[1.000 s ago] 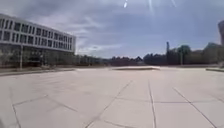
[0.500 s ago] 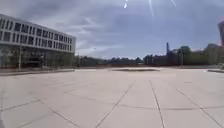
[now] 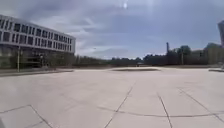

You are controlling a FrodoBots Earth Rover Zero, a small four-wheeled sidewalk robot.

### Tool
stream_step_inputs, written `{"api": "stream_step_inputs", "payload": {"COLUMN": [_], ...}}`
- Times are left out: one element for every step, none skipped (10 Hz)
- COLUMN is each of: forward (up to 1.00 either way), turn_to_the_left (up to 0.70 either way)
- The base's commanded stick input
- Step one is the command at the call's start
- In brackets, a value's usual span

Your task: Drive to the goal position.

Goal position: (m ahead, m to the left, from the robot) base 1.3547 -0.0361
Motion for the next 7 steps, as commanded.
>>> {"api": "stream_step_inputs", "payload": {"forward": [0.5, 0.5, 0.5, 0.5, 0.5, 0.5, 0.5], "turn_to_the_left": [0.0, 0.0, 0.0, 0.0, 0.0, 0.0, 0.0]}}
